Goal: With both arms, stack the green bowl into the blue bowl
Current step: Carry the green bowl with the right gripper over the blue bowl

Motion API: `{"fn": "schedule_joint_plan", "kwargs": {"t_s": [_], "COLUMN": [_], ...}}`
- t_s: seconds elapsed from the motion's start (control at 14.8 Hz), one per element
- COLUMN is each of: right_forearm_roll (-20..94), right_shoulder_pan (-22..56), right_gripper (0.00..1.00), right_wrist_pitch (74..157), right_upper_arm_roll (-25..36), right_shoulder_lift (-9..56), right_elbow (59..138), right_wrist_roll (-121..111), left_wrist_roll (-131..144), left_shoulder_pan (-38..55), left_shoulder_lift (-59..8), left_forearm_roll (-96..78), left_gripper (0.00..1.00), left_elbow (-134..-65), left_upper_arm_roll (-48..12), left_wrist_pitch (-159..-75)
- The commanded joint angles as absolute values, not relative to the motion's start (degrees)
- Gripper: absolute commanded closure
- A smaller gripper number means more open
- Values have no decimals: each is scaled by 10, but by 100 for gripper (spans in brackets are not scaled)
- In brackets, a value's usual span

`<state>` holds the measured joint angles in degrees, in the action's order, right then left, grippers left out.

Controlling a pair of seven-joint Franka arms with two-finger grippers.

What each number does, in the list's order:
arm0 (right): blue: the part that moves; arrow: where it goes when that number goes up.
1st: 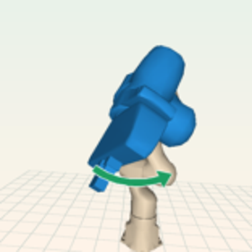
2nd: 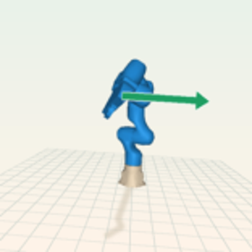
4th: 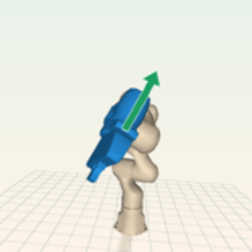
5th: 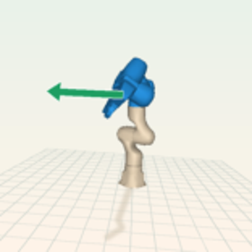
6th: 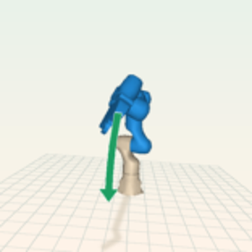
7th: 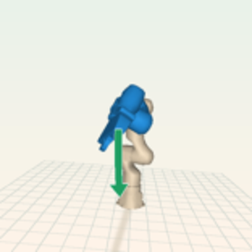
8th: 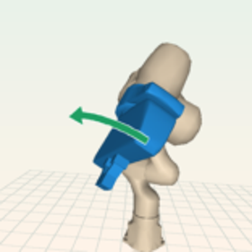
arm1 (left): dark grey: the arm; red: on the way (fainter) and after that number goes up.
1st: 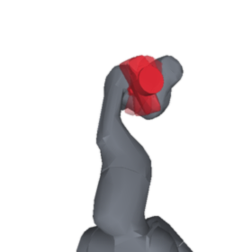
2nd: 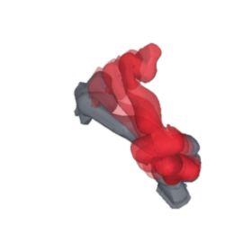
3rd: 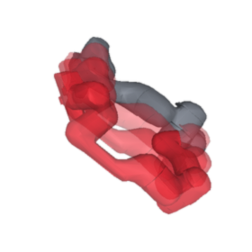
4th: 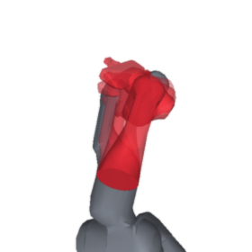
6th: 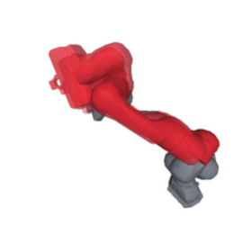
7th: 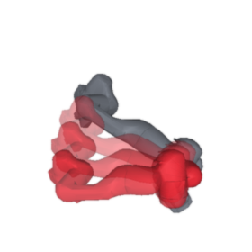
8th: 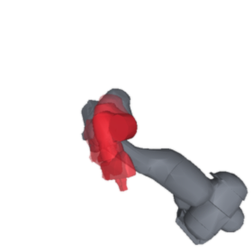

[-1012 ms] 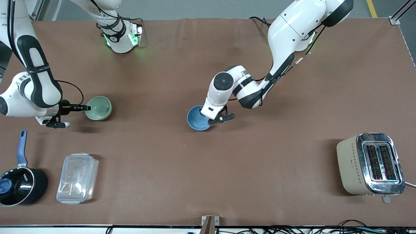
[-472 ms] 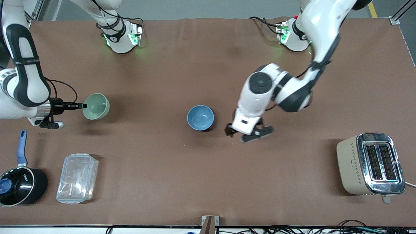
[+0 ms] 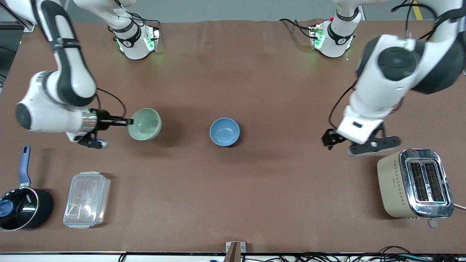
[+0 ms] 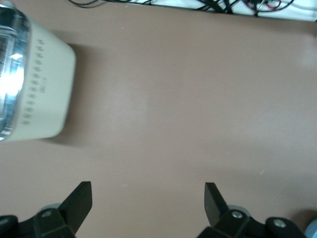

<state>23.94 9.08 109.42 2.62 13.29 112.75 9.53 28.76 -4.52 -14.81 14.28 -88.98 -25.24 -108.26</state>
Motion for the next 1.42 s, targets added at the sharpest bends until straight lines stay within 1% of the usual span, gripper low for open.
{"fn": "schedule_joint_plan", "kwargs": {"t_s": [0.0,0.07,0.13,0.34,0.4,0.47,0.74,0.94,1.21,1.35], "right_forearm_roll": [251,257,272,311,315,316,328,328,329,328], "right_shoulder_pan": [176,202,233,296,312,322,367,379,388,389], "right_gripper": [99,99,99,99,99,99,99,98,98,98], "right_wrist_pitch": [1151,1175,1194,1230,1244,1250,1291,1314,1330,1355], "right_upper_arm_roll": [33,33,33,33,33,33,33,33,33,33], "right_shoulder_lift": [139,148,156,189,194,200,225,237,250,261], "right_elbow": [1125,1123,1118,1100,1100,1101,1105,1106,1106,1105], "right_wrist_roll": [214,249,277,351,363,371,376,375,376,375], "left_wrist_roll": [160,128,99,36,28,26,26,28,25,17], "left_shoulder_pan": [-93,-103,-92,-13,4,13,37,47,44,43], "left_shoulder_lift": [-128,-108,-89,-48,-31,-12,67,102,98,90], "left_forearm_roll": [84,73,66,14,-9,-17,-19,-15,-8,-5], "left_gripper": [0,0,0,0,0,0,0,0,0,0], "left_elbow": [-870,-873,-878,-882,-889,-905,-977,-1013,-1013,-1006], "left_upper_arm_roll": [-251,-240,-211,-80,-49,-36,-29,-28,-28,-28], "left_wrist_pitch": [-1033,-1022,-1005,-955,-939,-932,-931,-937,-943,-943]}}
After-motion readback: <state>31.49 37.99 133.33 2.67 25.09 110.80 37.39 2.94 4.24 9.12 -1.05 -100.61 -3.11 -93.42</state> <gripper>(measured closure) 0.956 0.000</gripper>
